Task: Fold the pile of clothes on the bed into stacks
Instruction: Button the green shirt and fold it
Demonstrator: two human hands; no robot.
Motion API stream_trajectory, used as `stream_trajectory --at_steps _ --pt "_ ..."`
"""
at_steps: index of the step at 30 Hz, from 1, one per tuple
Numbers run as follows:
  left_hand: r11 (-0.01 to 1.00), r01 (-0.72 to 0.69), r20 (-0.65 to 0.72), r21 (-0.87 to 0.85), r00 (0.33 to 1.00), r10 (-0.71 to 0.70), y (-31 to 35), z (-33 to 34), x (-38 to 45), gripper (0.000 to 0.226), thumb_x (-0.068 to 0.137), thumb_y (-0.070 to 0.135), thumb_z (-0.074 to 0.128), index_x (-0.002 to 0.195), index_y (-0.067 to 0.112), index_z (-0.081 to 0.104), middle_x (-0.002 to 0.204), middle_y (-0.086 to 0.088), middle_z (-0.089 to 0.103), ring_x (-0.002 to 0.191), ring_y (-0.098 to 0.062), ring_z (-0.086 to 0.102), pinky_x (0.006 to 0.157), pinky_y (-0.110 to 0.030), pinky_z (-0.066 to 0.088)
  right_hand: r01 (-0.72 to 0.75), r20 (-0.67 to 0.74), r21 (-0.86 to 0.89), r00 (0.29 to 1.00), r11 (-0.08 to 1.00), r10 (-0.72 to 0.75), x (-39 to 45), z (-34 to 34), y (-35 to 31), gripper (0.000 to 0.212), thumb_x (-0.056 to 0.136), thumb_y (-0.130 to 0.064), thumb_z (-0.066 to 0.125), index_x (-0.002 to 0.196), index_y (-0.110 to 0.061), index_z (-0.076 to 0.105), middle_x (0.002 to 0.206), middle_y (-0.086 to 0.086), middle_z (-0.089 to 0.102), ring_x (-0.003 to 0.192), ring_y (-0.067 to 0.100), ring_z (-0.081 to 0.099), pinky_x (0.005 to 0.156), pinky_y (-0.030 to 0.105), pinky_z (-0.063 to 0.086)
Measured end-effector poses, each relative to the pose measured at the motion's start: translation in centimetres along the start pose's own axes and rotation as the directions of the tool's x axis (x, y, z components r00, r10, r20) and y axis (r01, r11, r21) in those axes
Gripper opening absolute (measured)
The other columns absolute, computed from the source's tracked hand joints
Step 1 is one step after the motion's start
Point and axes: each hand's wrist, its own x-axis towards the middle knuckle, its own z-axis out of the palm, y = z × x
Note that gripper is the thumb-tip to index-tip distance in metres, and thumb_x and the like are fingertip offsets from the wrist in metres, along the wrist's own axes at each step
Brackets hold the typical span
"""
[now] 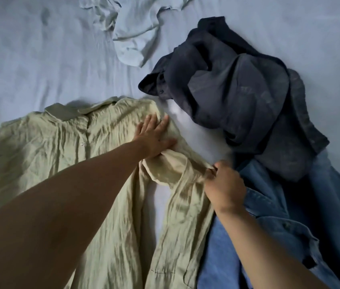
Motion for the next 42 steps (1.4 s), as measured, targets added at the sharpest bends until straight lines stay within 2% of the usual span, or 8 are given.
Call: stream_trajectory --at_steps 5,8,11,16,23,26,35,42 --pt "0.997 -0.058 -0.290 -0.045 0.956 0.043 -0.1 1.3 -4.2 0.070 0.094 0.051 0.038 0.151 0.026 0.007 0.159 -0.004 -0.004 0.145 -0.019 -0.002 0.118 -0.038 0.003 0.087 -0.077 0.154 0.994 0.984 -0.076 -4.8 0.2 -0.3 0.041 0.091 -0.026 0.055 0.128 -0.013 0.042 0.115 0.013 0.060 0.107 0.033 0.057 0.074 0.036 0.045" --pt "0.984 -0.174 -0.366 -0.023 0.918 0.154 -0.1 3.5 -9.1 0.067 0.085 0.061 0.037 0.137 0.019 0.045 0.143 -0.013 0.037 0.130 -0.031 0.036 0.104 -0.042 0.030 0.016 -0.014 0.197 1.000 0.980 -0.013 -7.2 0.7 -0.1 0.040 0.090 -0.019 0.052 0.128 -0.015 0.039 0.112 0.013 0.063 0.101 0.033 0.060 0.068 0.033 0.041" --pt "0.982 -0.189 -0.244 -0.017 0.953 0.179 0.1 6.5 -12.9 0.076 0.069 0.075 0.028 0.116 0.027 0.064 0.119 -0.003 0.052 0.112 -0.027 0.044 0.093 -0.037 0.031 -0.098 0.070 0.315 0.994 0.944 0.080 -8.9 1.6 0.0 0.037 0.092 -0.012 0.046 0.128 -0.009 0.040 0.108 0.022 0.065 0.096 0.038 0.062 0.068 0.036 0.044" --pt "0.814 -0.136 -0.259 -0.564 0.966 -0.018 1.5 7.4 -15.7 0.049 0.079 0.054 0.052 0.112 0.022 0.068 0.110 0.000 0.056 0.098 -0.017 0.057 0.089 -0.035 0.048 -0.104 0.034 0.490 0.994 0.865 0.100 -10.8 1.3 -0.1 0.024 0.093 -0.006 0.045 0.116 -0.011 0.051 0.104 0.011 0.065 0.094 0.028 0.061 0.072 0.027 0.040" --pt "0.739 0.237 0.250 -0.631 0.964 -0.096 2.3 6.6 -20.4 0.046 0.092 0.050 0.048 0.126 0.018 0.055 0.117 -0.008 0.059 0.109 -0.024 0.056 0.093 -0.031 0.046 -0.106 -0.002 0.719 0.988 0.687 0.154 -13.1 0.1 -2.8 0.025 0.092 -0.002 0.047 0.115 -0.013 0.050 0.101 0.003 0.055 0.092 0.017 0.051 0.078 0.024 0.036" --pt "0.490 0.288 0.268 -0.823 0.957 -0.112 1.9 4.9 -21.4 0.062 0.075 0.059 0.057 0.114 0.011 0.065 0.108 -0.009 0.067 0.101 -0.024 0.064 0.092 -0.035 0.050 -0.064 0.014 0.740 0.997 0.670 0.081 -13.8 -0.7 -3.6 0.018 0.092 -0.007 0.053 0.108 -0.015 0.056 0.095 -0.003 0.059 0.092 0.014 0.054 0.079 0.023 0.038" --pt "0.479 0.120 0.016 -0.870 0.976 -0.215 -5.9 -3.0 -23.5 0.031 0.084 0.035 0.064 0.106 0.014 0.059 0.100 -0.011 0.067 0.092 -0.029 0.065 0.083 -0.042 0.054 -0.093 0.127 0.707 0.992 0.701 0.004 -16.5 0.3 -6.7 0.026 0.093 -0.015 0.054 0.119 -0.018 0.055 0.098 0.000 0.064 0.092 0.025 0.064 0.086 0.042 0.050" --pt "0.691 0.398 -0.085 -0.604 0.829 -0.552 -18.1 -2.2 -25.8 0.037 0.091 0.025 0.053 0.127 0.016 0.050 0.112 -0.013 0.063 0.100 -0.031 0.059 0.075 -0.029 0.042 0.027 0.234 0.453 0.961 0.891 -0.148 -19.2 4.6 -10.3 0.036 0.092 -0.014 0.054 0.127 -0.011 0.052 0.120 0.007 0.060 0.113 0.022 0.055 0.080 0.021 0.035"
